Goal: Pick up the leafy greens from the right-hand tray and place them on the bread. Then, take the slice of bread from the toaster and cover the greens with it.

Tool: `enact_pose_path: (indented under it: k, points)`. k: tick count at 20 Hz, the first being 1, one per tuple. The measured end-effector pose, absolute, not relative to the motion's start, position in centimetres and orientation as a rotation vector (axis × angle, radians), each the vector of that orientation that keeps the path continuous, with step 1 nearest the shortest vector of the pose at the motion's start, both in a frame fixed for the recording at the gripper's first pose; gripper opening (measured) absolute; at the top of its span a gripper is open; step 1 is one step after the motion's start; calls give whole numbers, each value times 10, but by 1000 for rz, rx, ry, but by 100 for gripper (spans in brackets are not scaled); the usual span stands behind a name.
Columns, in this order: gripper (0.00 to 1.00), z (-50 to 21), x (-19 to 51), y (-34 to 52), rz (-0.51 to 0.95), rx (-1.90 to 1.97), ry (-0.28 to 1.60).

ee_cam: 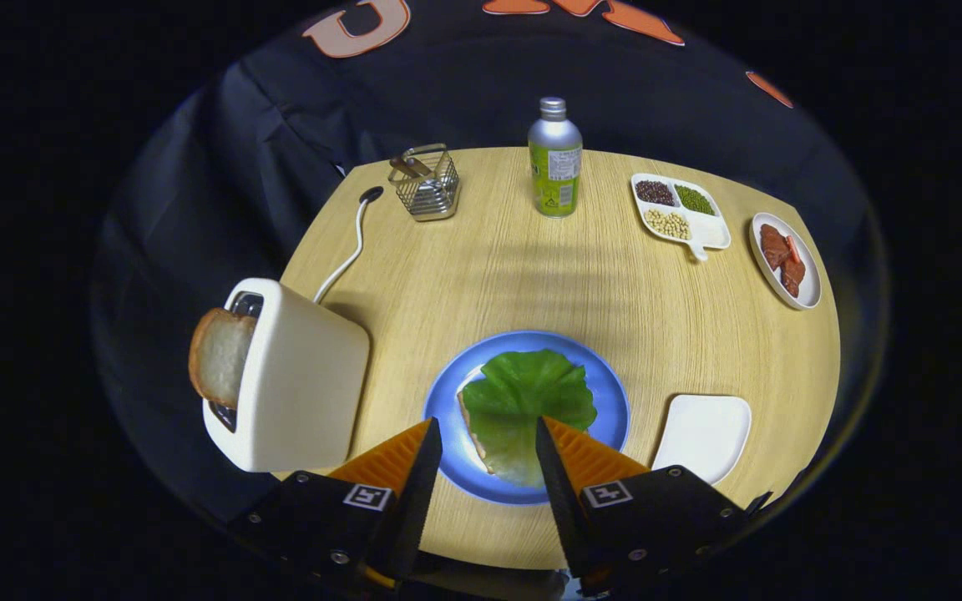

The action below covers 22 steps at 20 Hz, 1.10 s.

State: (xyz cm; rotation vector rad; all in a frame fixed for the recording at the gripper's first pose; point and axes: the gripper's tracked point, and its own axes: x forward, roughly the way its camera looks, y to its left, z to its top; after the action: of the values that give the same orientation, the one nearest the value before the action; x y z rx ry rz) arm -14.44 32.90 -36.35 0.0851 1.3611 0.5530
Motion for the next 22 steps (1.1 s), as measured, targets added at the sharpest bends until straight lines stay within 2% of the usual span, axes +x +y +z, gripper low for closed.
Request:
enact_pose_path:
  k: [2, 6, 15, 22]
  points:
    - [75, -340, -142, 346, 570, 106, 1356]
    - [80, -299, -145, 384, 630, 131, 1349]
    - [80, -248, -157, 465, 742, 127, 1364]
    - [79, -249, -168, 503, 751, 103, 1416]
